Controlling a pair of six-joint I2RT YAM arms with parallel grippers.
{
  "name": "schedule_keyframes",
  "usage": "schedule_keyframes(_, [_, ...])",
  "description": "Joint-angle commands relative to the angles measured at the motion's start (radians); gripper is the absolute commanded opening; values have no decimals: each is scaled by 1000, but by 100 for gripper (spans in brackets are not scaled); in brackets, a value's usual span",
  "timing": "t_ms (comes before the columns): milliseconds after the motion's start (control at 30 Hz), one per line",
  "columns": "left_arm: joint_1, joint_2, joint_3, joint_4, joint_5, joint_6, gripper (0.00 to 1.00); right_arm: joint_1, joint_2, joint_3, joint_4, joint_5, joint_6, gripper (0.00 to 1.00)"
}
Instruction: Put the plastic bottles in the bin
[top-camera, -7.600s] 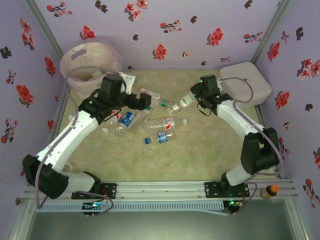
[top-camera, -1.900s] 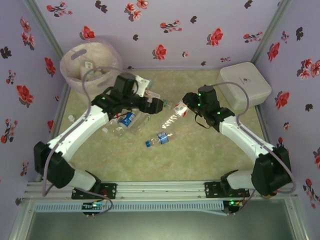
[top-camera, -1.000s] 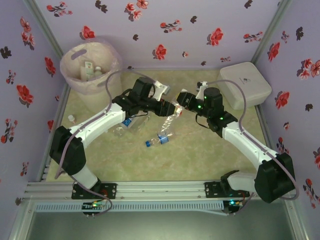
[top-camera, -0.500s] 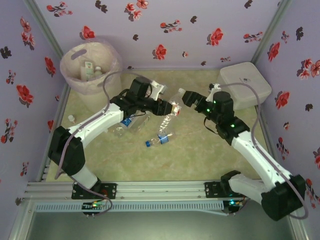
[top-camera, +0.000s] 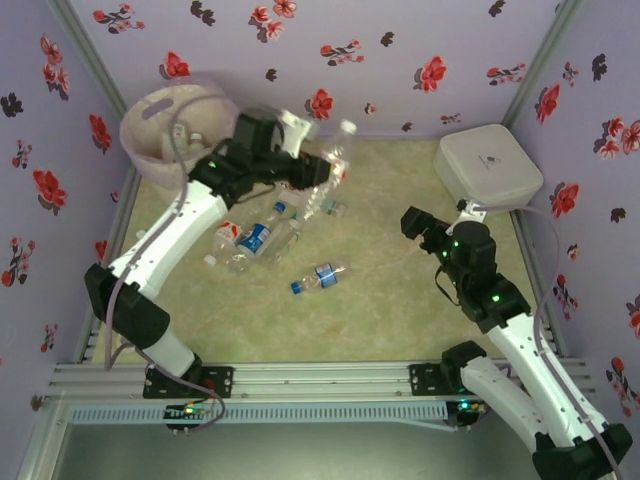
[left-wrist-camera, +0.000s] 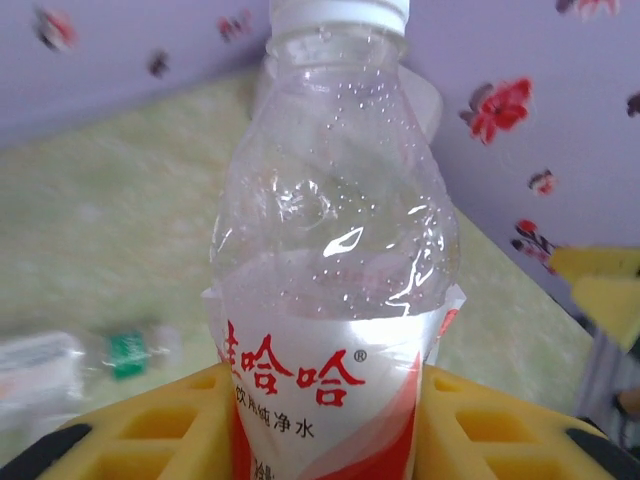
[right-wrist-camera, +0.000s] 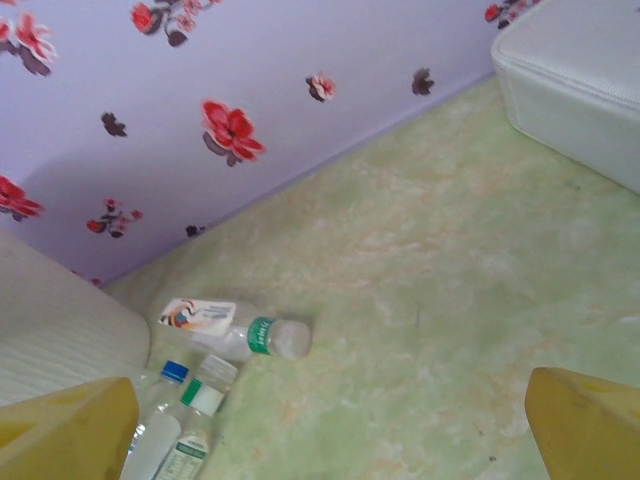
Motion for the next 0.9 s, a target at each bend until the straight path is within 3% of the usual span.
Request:
schedule_keyframes(0, [77,-24,189,-191,-121,99,36,-8,14,4,-6,16,-12,100])
schedule_keyframes(200, [275,31,433,-316,-332,166,35,-9,84,15,34,-31,4,100])
schedule_keyframes(267, [330,96,533,-377,-452,238,34,-9,107,16,47,-49,6,100])
schedule_keyframes(333, [384,163,621,-432,-488,263,33,-9,133,31,29,-63,-3,99])
schedule_keyframes(433, [468,261,697,-449,-469,285,33,-10,164,57,-12,-81,-26,99])
schedule_keyframes(633, [585,470,824,-525,-323,356,31,-9,177,77,-77,-79,-53,99])
schedule_keyframes(867, [654,532,689,-544,-206,359,35,-9,173,50,-80,-69,-46,99])
